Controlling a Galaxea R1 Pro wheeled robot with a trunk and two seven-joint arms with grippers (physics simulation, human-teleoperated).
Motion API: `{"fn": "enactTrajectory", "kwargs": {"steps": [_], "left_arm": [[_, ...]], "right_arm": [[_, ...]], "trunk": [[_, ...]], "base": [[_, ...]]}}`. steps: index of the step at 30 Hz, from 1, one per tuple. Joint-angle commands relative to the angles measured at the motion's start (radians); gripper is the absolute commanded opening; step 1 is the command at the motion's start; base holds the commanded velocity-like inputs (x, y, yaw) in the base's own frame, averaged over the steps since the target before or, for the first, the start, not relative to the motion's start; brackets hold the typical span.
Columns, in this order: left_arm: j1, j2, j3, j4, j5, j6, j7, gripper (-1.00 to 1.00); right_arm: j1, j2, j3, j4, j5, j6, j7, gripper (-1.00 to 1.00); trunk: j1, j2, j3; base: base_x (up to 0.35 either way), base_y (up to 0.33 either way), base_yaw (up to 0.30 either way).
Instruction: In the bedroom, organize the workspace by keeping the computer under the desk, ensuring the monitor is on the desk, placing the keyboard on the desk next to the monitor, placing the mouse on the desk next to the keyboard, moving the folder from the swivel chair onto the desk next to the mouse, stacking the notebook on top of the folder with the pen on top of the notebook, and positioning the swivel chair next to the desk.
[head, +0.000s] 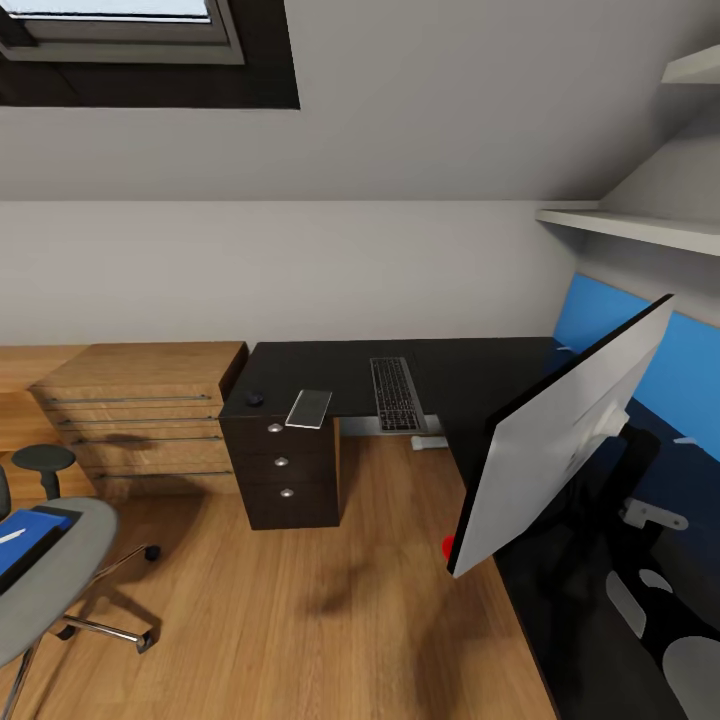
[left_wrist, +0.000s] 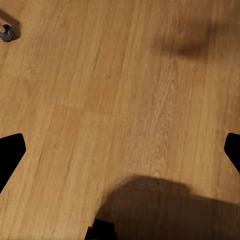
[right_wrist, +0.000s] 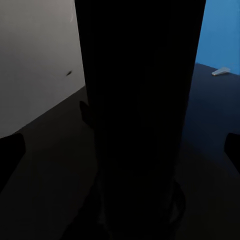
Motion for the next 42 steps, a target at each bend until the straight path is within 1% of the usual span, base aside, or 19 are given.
{"fn": "enactTrajectory", "kwargs": {"steps": [1, 17, 26, 42], "left_arm": [[-0.001, -0.001, 0.005, 0.000, 0.003, -0.002, -0.006, 1.00], [-0.001, -0.001, 0.006, 0.000, 0.003, -0.002, -0.006, 1.00], [-0.001, -0.001, 0.006, 0.000, 0.003, -0.001, -0.006, 1.00], [-0.001, -0.001, 0.006, 0.000, 0.003, -0.001, -0.006, 1.00]], "right_arm": [[-0.001, 0.000, 0.002, 0.001, -0.005, -0.003, -0.001, 1.00], [-0.001, 0.000, 0.002, 0.001, -0.005, -0.003, -0.001, 1.00], [-0.001, 0.000, 0.002, 0.001, -0.005, -0.003, -0.001, 1.00], [-0.001, -0.001, 0.002, 0.001, -0.005, -0.003, 0.000, 1.00]], "trunk": [[0.000, -0.001, -0.001], [0.000, -0.001, -0.001], [0.000, -0.001, -0.001], [0.000, -0.001, -0.001]], "base": [[0.000, 0.000, 0.000], [0.002, 0.000, 0.000], [0.132, 0.000, 0.000], [0.011, 0.000, 0.000]]}}
